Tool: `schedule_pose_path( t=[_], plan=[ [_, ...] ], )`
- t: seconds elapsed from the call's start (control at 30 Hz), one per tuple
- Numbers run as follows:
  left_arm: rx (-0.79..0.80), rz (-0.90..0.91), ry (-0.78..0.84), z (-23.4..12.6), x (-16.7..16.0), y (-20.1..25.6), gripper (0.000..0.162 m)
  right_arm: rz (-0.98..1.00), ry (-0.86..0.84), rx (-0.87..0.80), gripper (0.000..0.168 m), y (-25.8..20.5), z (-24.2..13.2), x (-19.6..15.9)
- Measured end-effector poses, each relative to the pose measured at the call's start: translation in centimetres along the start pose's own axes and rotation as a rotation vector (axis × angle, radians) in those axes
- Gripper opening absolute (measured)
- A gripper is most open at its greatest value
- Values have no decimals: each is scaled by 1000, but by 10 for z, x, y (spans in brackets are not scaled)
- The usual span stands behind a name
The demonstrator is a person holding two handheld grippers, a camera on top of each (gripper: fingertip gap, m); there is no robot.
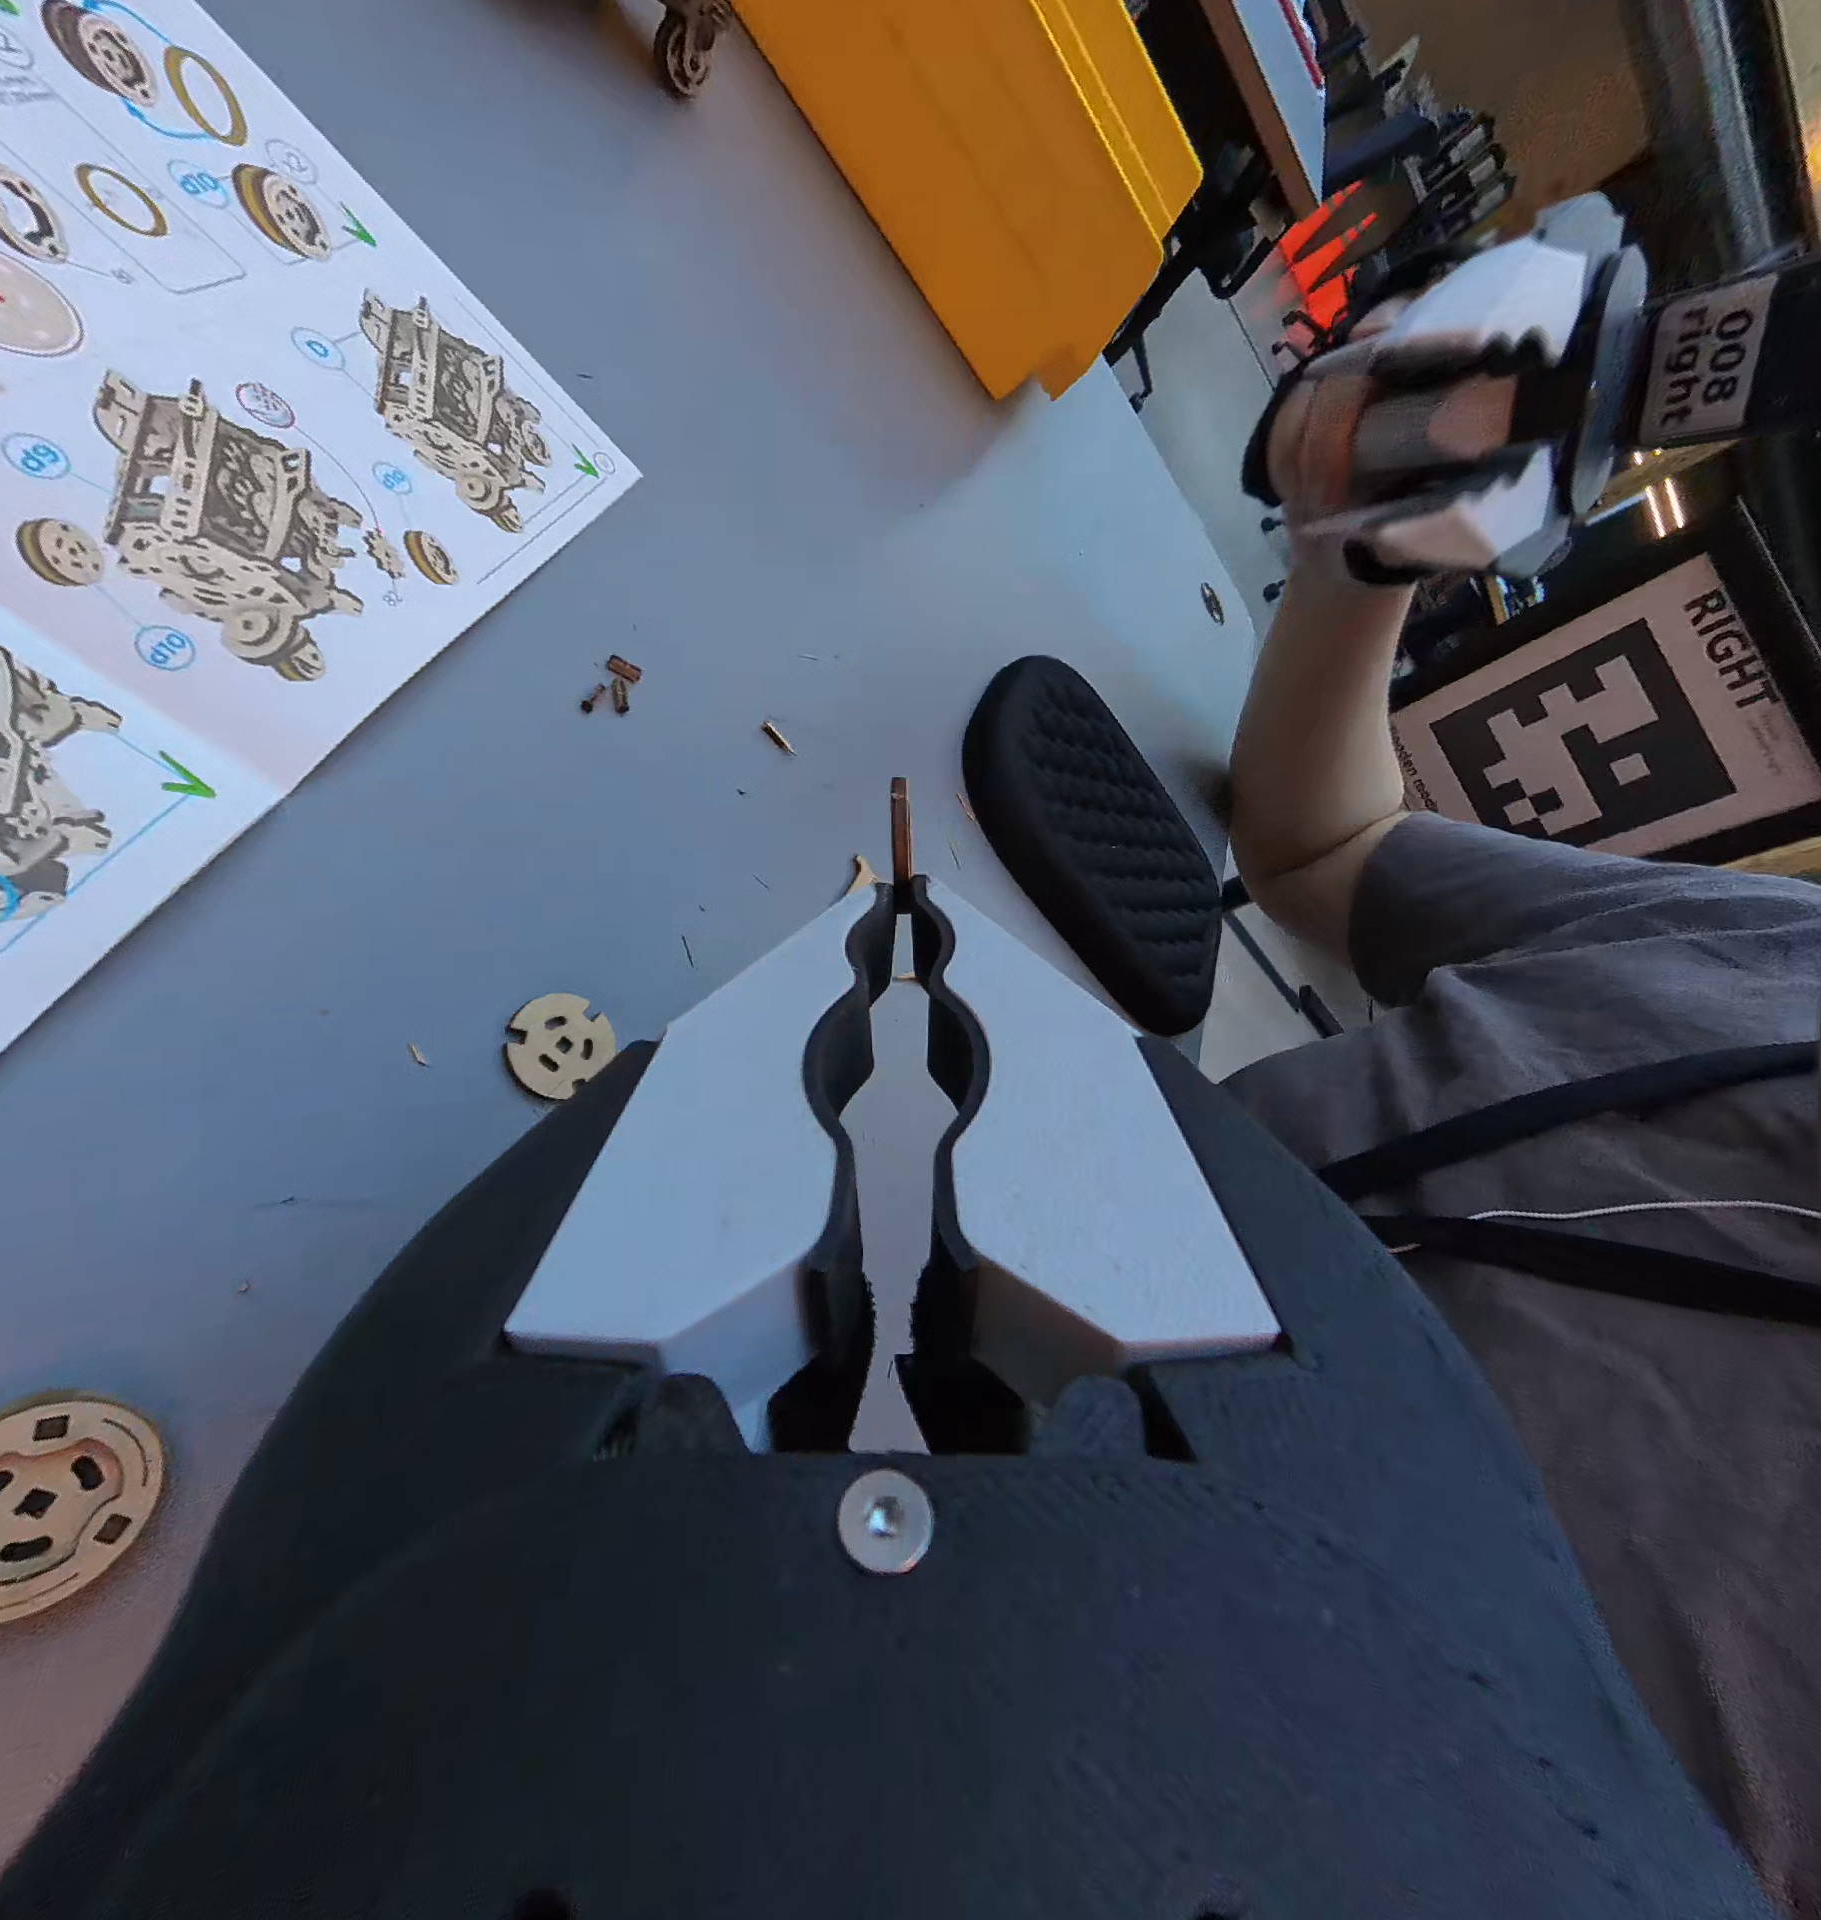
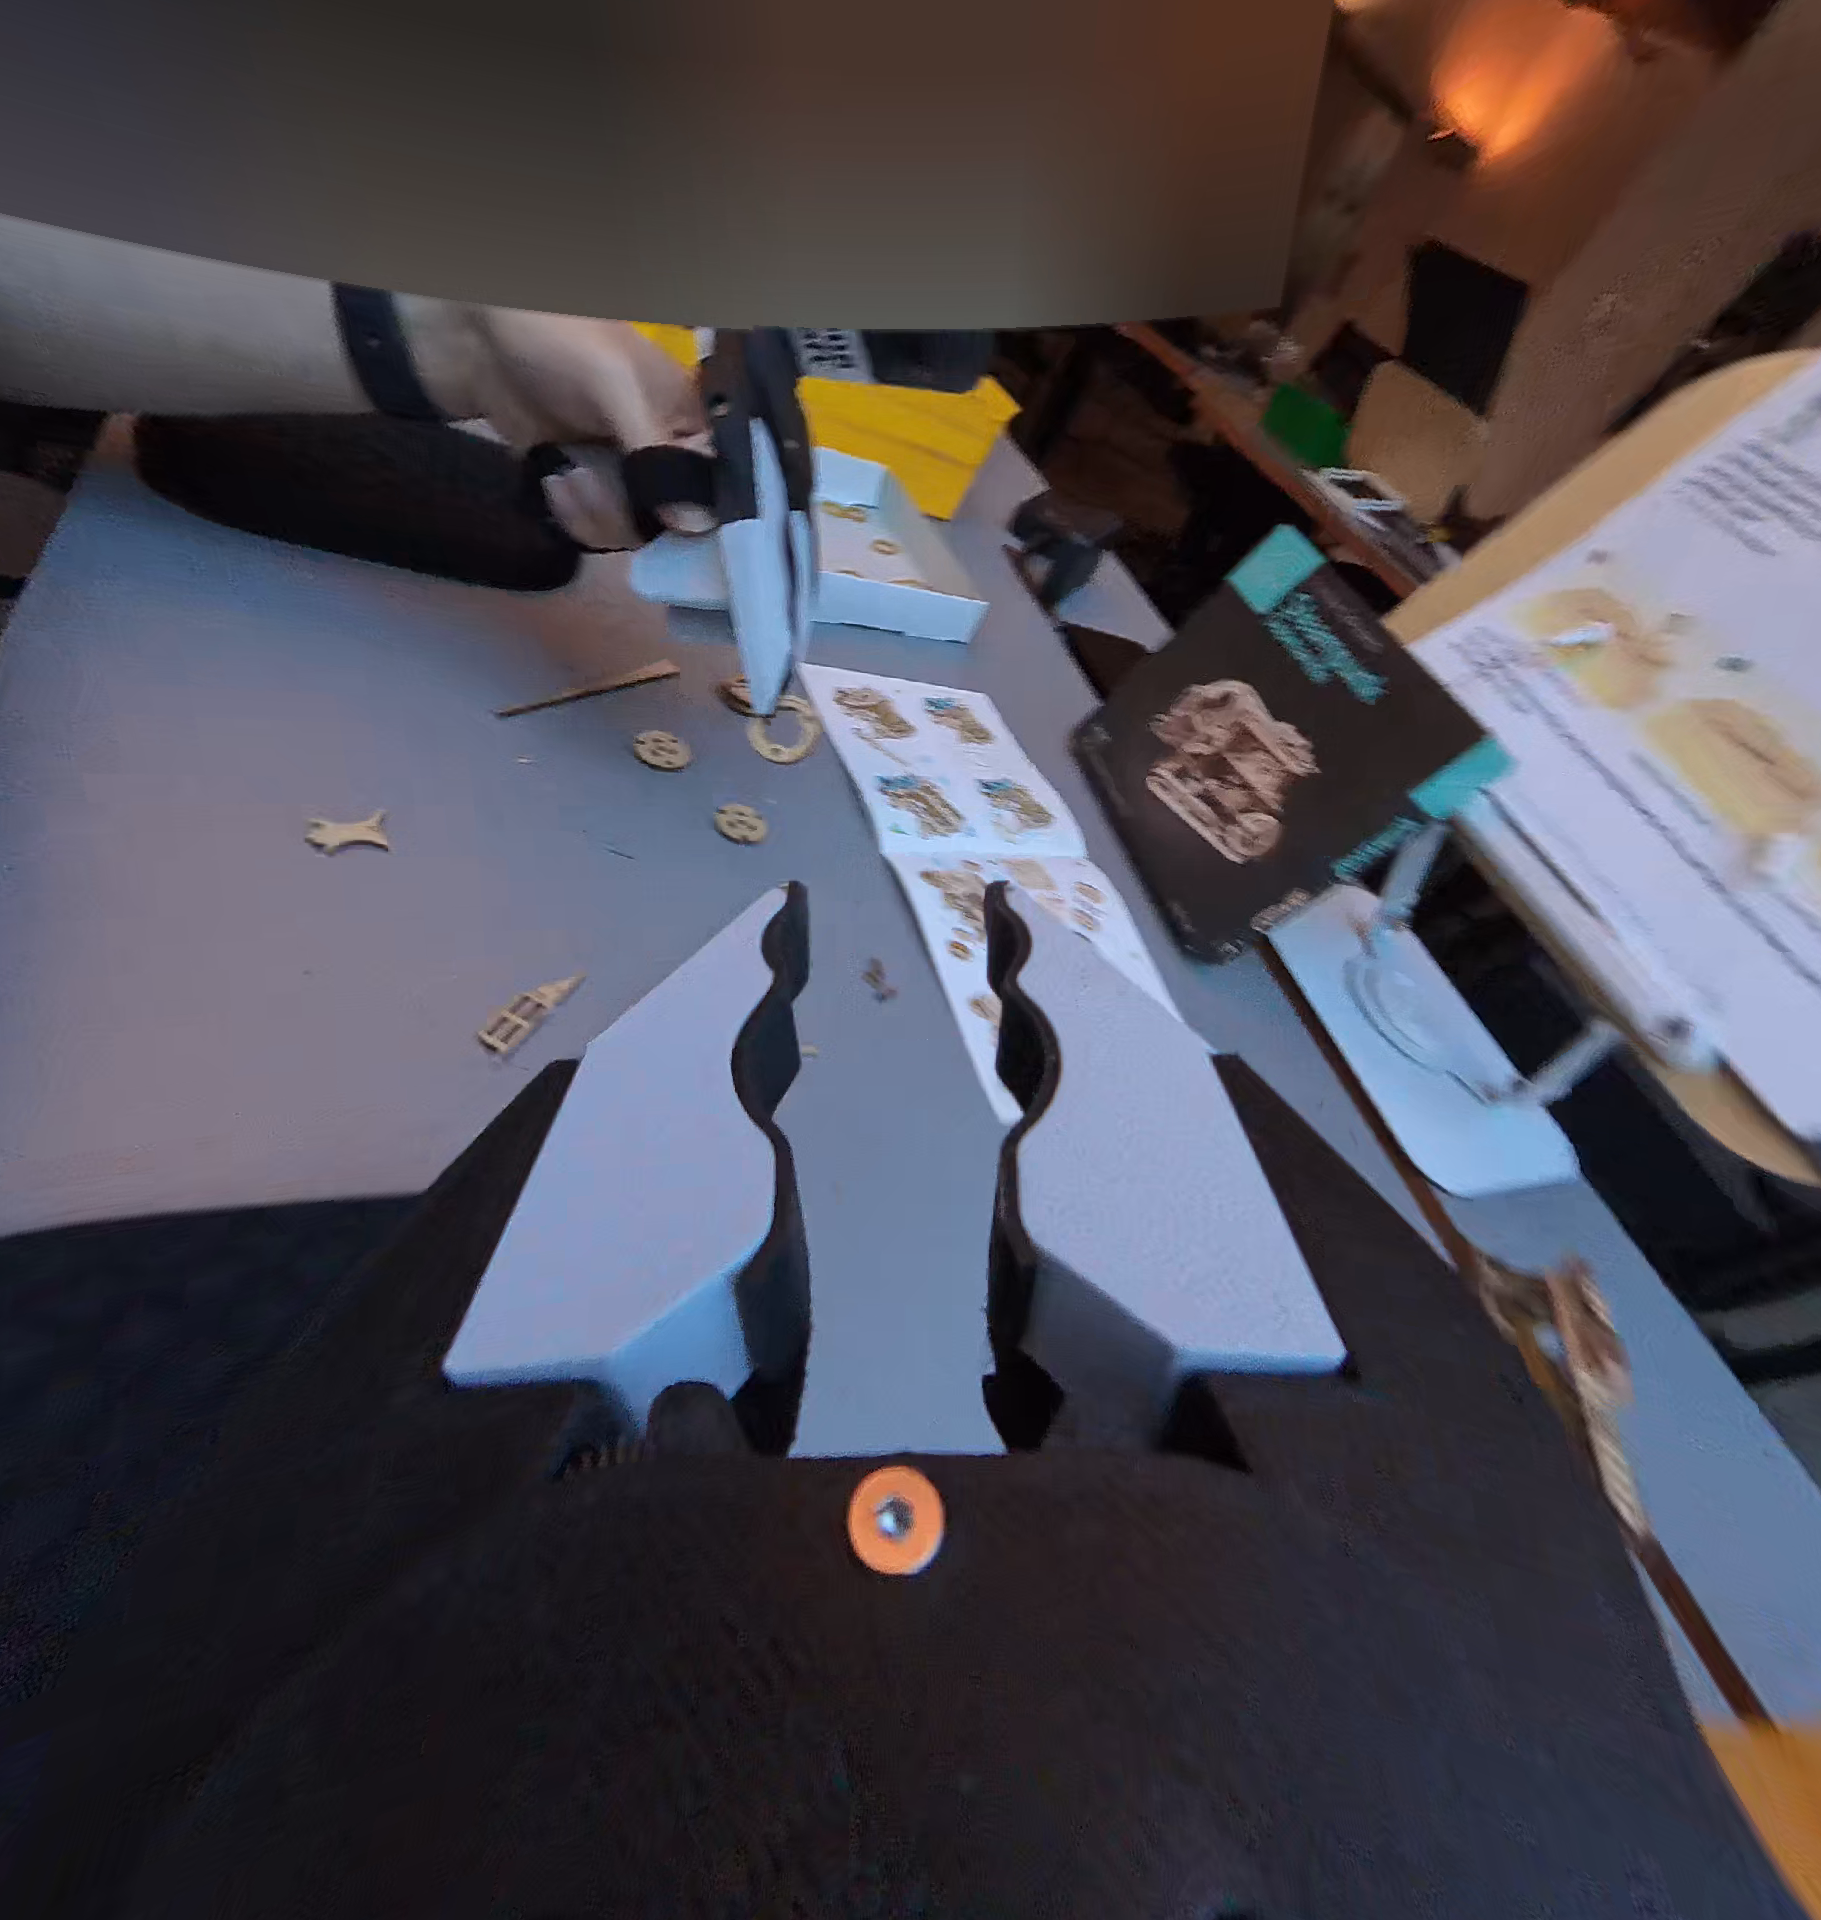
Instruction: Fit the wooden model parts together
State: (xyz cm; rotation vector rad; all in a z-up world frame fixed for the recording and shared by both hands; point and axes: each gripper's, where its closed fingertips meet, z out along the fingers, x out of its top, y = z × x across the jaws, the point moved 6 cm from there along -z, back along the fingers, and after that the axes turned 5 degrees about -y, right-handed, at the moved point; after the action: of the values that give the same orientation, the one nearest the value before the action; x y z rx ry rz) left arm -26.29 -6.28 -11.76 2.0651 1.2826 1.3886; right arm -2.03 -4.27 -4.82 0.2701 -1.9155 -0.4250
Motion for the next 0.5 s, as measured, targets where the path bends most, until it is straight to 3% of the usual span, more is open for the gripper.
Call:
schedule_pose_path(
  t=[0.13,0.27,0.5],
  plan=[
    [-28,8,-41,-5,-2,11,0,-81,-70,172,44,-41,85,11],
    [-42,5,-69,-14,-8,15,1,-126,-115,222,52,-54,139,16],
    [64,154,-97,-33,-24,18,1,-32,-8,344,50,-56,154,49]
  ],
)
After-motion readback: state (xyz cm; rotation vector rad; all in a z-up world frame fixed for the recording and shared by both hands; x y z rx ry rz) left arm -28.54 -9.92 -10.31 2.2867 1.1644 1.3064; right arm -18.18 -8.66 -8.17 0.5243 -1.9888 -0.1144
